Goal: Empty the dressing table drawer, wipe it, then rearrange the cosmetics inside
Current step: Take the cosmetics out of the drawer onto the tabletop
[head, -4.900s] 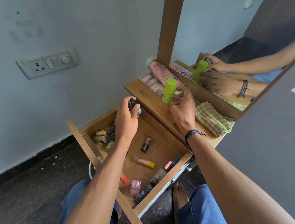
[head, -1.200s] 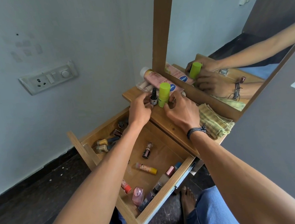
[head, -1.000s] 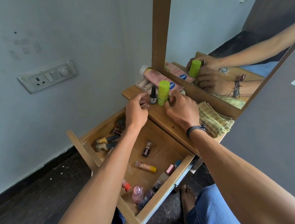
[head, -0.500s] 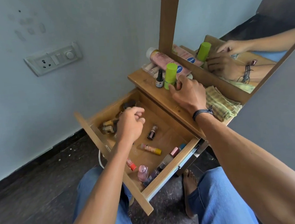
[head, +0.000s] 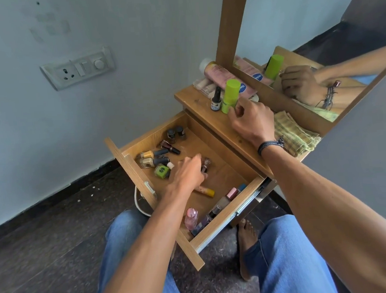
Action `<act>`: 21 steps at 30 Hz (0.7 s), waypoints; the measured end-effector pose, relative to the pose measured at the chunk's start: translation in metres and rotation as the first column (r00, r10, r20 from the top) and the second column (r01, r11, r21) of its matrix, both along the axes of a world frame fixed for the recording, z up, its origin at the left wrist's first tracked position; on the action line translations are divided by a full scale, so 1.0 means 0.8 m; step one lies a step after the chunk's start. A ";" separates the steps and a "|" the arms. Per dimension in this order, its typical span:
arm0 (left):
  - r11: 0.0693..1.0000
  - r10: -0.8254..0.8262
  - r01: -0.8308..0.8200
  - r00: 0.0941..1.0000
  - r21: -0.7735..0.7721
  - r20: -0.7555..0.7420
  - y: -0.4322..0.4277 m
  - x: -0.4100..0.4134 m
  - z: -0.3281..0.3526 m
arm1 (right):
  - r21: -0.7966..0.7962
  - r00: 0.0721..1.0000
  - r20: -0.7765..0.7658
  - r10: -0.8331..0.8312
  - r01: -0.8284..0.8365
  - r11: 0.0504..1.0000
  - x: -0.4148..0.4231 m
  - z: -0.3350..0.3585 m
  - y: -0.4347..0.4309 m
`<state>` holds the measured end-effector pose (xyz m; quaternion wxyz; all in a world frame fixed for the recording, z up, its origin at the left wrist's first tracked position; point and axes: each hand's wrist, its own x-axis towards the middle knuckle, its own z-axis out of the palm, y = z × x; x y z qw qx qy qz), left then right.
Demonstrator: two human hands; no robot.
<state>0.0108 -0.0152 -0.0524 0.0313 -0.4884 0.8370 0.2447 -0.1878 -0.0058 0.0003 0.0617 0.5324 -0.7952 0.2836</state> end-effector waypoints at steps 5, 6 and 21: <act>0.999 0.006 -0.007 1.000 -0.046 -0.013 0.000 0.000 0.003 | -0.021 1.000 0.003 0.002 -0.002 1.000 0.001 0.000 0.000; 0.998 0.027 -0.029 0.999 -0.051 -0.029 0.000 0.001 0.005 | -0.029 1.000 0.005 -0.004 0.004 1.000 0.001 -0.001 0.000; 0.929 0.332 -0.333 0.564 0.160 -0.756 -0.019 0.022 0.020 | 0.105 0.923 0.025 0.385 -0.385 0.917 0.067 -0.020 0.054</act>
